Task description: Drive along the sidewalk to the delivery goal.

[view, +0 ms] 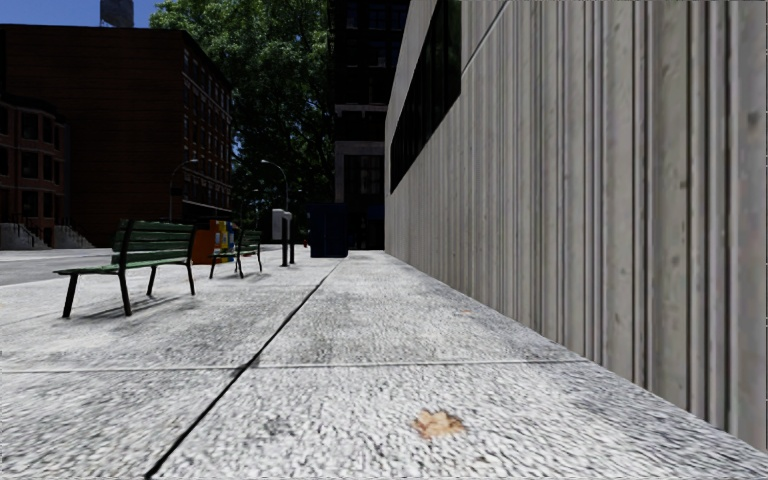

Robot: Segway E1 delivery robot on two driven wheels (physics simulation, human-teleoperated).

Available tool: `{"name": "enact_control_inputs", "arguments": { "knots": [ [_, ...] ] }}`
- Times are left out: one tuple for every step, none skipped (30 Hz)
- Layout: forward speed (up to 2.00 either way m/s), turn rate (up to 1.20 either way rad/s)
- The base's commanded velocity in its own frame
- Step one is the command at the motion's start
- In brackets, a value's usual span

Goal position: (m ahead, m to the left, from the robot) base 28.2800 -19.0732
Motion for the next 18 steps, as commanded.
{"name": "enact_control_inputs", "arguments": {
  "knots": [
    [2.0,0.0],
    [2.0,0.0],
    [2.0,0.0],
    [2.0,0.0],
    [2.0,0.0],
    [2.0,0.0],
    [2.0,0.0],
    [2.0,0.0],
    [2.0,0.0],
    [2.0,0.0],
    [2.0,0.0],
    [2.0,0.0],
    [2.0,0.05],
    [2.0,0.09],
    [2.0,0.12],
    [2.0,0.12],
    [2.0,0.13],
    [2.0,0.13]
  ]
}}
